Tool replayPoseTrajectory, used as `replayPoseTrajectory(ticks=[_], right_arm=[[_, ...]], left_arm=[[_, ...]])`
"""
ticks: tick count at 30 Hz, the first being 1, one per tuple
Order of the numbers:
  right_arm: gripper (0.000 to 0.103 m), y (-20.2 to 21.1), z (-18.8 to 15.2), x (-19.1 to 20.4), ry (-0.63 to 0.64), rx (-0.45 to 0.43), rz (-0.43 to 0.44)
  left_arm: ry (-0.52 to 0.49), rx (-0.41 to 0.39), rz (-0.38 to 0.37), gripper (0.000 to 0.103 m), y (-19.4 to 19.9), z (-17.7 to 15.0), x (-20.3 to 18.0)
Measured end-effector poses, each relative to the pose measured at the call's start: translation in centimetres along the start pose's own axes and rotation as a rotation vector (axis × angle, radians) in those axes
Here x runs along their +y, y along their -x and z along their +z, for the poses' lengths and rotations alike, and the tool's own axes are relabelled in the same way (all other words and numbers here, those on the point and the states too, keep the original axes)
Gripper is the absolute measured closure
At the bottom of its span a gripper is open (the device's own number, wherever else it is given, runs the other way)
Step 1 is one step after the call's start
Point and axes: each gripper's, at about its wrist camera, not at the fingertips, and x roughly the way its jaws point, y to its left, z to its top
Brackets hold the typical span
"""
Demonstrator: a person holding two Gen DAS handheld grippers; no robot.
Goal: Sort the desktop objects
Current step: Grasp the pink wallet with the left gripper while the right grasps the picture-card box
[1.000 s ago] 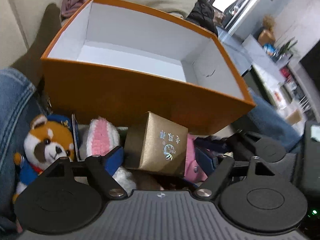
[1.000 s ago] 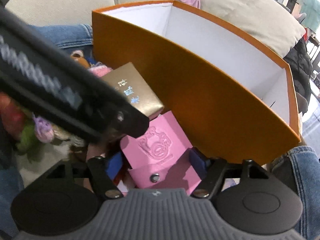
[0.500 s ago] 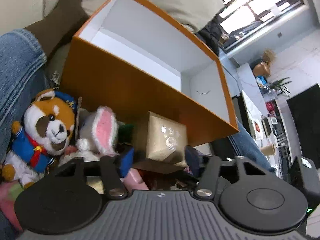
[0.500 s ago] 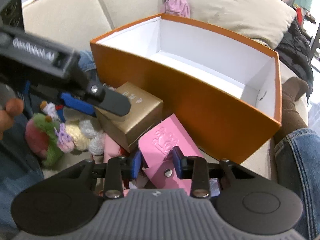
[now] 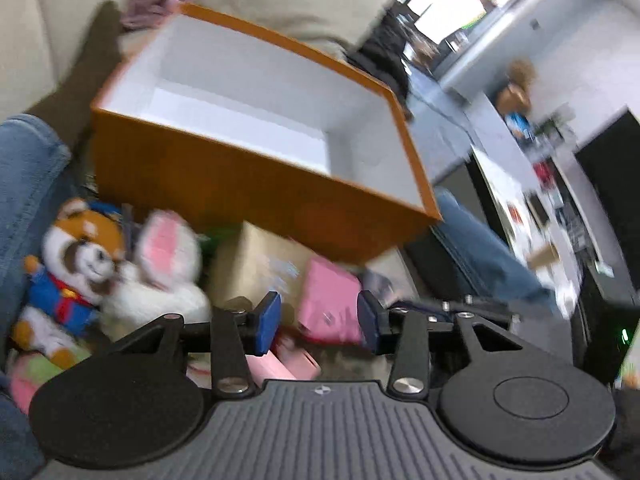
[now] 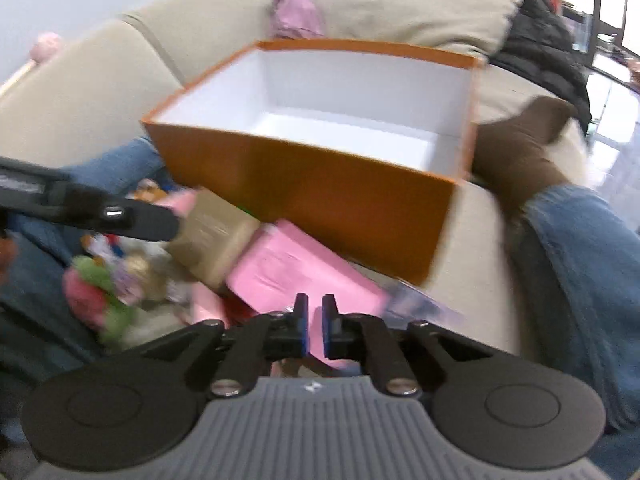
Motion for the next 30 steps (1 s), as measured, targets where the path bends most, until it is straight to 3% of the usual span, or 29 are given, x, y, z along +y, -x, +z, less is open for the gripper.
replayPoseTrajectory(ticks=[4,11,14,18,22,25,30], right_arm=[[0.063,0.1,-1.4,-1.2,0.029,0.052,-0.054],[0.045,-0.4,-2.6,0.2,0.26,0.067,-0.071],[0.036,-1.3,-2.8,1.0,0.386,0.091,-0.074],[0.033,-2.5,-2.8,1.6,0.546,0.124,-0.088],[0.031,-3.9,-2.7,1.7,0.611,0.156,-0.079],[0.022,-4.6,-2.8,1.6,0.63,0.15,-0.092],[0.019,-4.9,-2.8,1.0,0.627,0.142,-0.102]], left_arm=[[-0.042,0.089,0.005,0.043,-2.5,-1.5,-2.0],[0.018,0.1,0.145,0.036,-5.8,-3.2,-1.9],[0.036,0.057,0.172,0.035,-5.9,-3.3,-1.3],[0.069,0.024,0.197,0.035,-6.7,-3.1,-0.8],[0.062,-0.01,0.207,0.035,-7.0,-3.0,-0.7],[-0.003,-0.037,0.208,0.035,-6.7,-2.9,-1.6],[-0.115,-0.056,0.21,0.035,-6.0,-3.3,-2.8]])
